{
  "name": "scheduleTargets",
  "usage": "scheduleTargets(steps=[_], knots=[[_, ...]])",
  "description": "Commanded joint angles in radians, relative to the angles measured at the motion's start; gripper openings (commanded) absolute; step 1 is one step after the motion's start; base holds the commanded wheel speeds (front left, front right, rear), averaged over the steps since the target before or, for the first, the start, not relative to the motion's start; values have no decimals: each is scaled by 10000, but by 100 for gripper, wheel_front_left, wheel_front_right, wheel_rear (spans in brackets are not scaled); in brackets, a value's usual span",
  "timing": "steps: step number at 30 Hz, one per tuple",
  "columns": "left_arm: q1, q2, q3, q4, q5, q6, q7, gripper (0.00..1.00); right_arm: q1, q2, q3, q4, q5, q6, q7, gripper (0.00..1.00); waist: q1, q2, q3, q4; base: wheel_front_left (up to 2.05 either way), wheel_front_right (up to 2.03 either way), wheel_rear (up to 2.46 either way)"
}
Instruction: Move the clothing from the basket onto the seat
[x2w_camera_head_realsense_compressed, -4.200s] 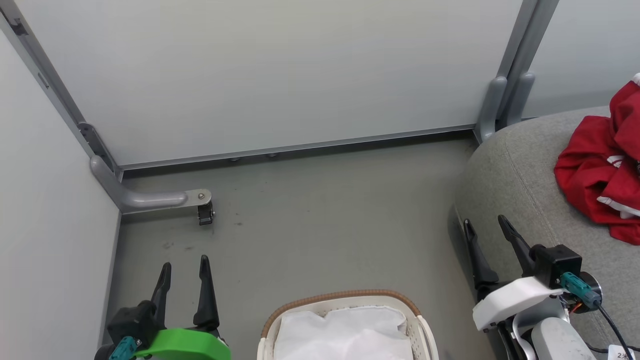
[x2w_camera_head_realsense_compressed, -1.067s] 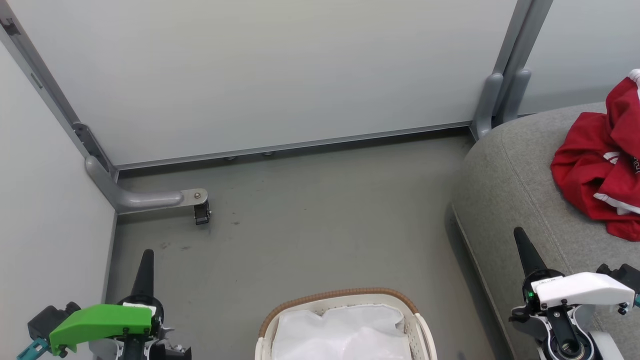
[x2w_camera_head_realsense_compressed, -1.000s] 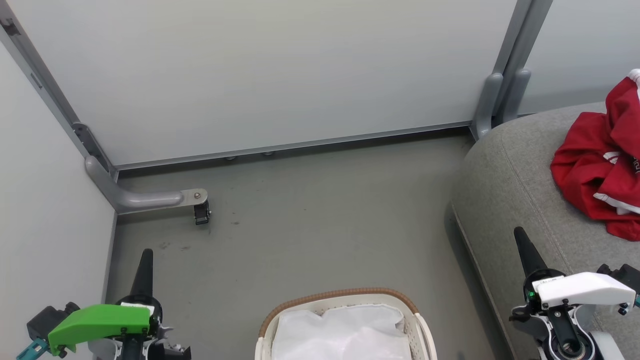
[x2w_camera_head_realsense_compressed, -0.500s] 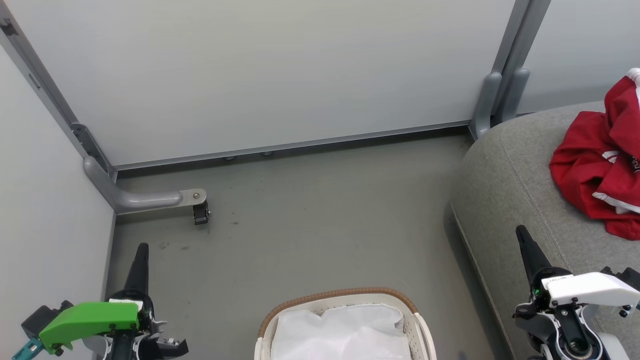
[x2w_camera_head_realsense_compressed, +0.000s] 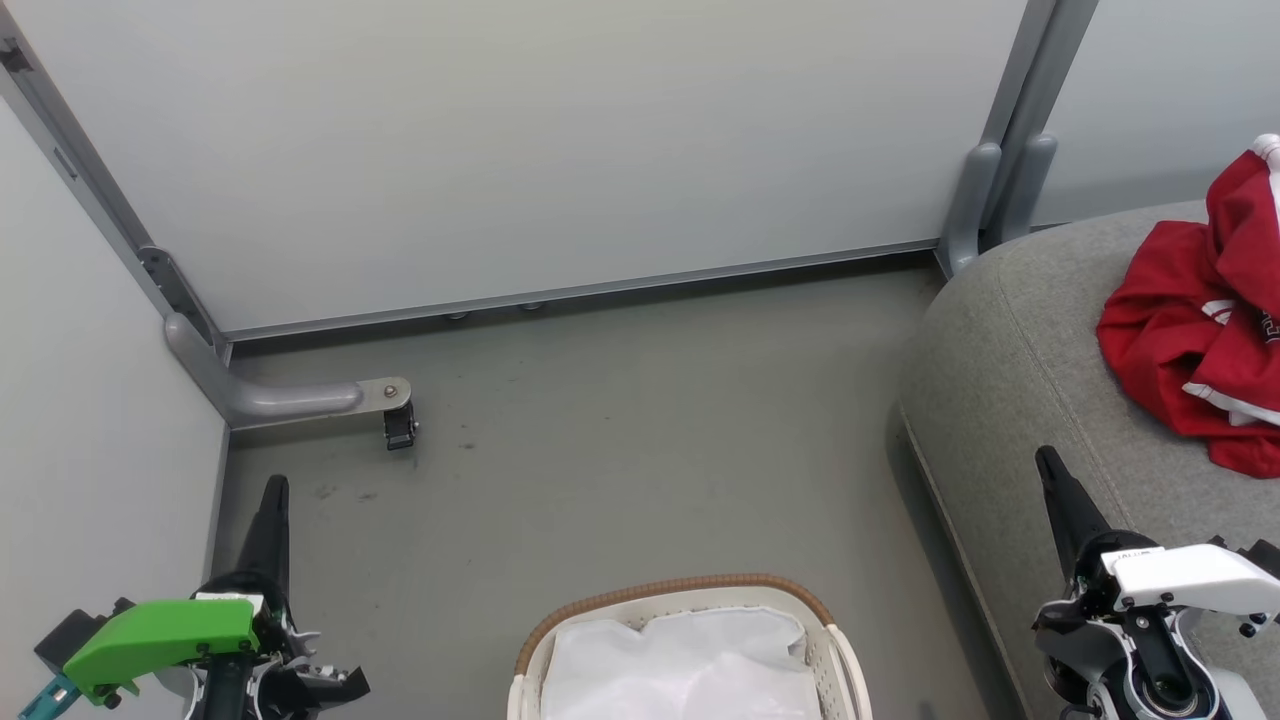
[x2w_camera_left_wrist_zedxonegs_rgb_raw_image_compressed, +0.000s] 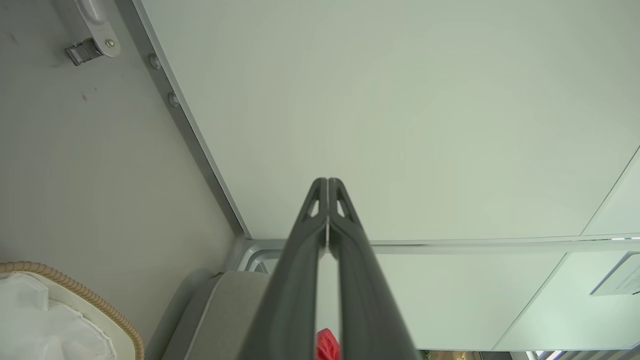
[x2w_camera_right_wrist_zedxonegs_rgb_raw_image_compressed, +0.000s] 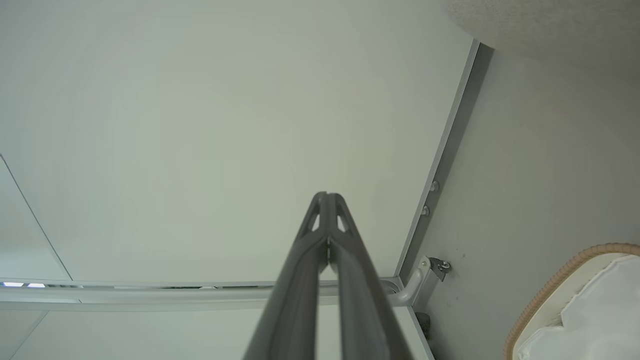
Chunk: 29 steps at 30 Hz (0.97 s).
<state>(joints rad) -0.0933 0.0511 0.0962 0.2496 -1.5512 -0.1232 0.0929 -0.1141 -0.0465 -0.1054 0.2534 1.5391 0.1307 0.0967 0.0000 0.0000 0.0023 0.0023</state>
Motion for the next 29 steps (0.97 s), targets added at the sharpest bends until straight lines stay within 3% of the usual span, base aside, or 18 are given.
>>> scheduleTargets(steps=[1,10,29], knots=[[-181,38,70,-49,-166,-56,53,0,85,-61,-49,-75,195,1,55,0,0,0,1,-3,0,0,0],[-223,34,193,-61,-674,-113,216,0,109,-66,-114,-120,774,0,219,0,0,0,7,-22,0,0,0],[-203,22,193,-54,-641,-106,225,0,109,-65,-108,-115,753,0,200,0,0,0,8,-23,0,0,0]])
